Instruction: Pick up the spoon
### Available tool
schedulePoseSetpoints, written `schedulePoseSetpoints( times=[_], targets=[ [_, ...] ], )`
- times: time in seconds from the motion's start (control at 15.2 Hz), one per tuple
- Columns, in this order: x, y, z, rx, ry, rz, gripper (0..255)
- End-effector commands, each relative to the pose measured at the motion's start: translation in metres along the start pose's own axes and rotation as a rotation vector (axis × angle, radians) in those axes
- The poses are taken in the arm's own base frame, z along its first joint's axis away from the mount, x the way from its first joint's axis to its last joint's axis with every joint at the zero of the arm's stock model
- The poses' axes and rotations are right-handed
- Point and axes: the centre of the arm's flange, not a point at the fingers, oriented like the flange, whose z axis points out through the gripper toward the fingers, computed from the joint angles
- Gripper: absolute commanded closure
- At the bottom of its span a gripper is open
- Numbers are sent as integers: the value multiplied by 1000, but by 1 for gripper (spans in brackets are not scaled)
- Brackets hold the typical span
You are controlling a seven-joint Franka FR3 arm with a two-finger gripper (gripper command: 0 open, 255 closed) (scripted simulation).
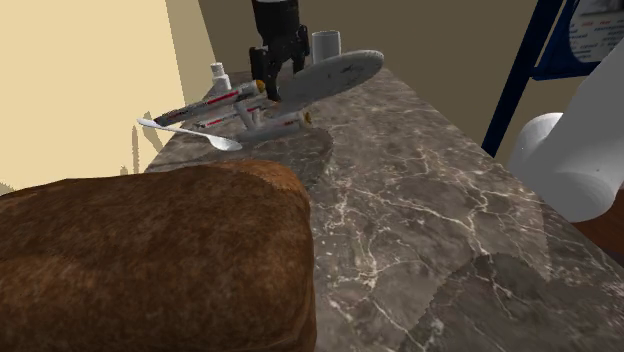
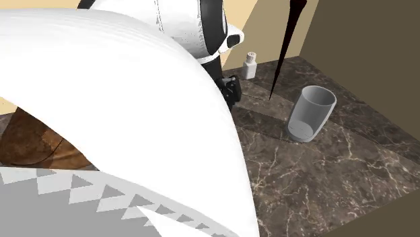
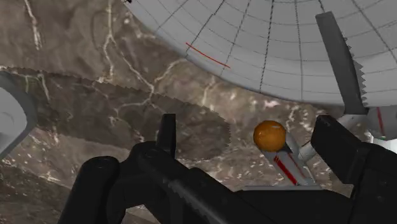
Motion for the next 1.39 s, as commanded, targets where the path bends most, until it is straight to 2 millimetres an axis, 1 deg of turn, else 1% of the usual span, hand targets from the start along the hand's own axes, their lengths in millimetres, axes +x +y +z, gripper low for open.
schedulePoseSetpoints(
  times=[0.0,0.2,0.26,0.73,0.86,0.92,0.99,1.06,1.12,1.19,1.25,1.32],
  targets=[
    [6,-46,14,158,-67,8,0],
    [24,-82,15,148,-63,-21,0],
    [29,-91,15,146,-62,-29,0],
    [24,-96,52,146,-62,-29,0],
    [24,-97,55,146,-62,-29,0],
    [10,-97,47,145,-61,-28,255],
    [15,-98,46,144,-61,-28,255],
    [10,-103,48,143,-60,-28,255],
    [17,-100,44,145,-60,-28,255],
    [17,-103,40,144,-59,-27,255],
    [27,-105,43,144,-59,-27,255],
    [24,-109,39,143,-58,-27,255]
  ],
)
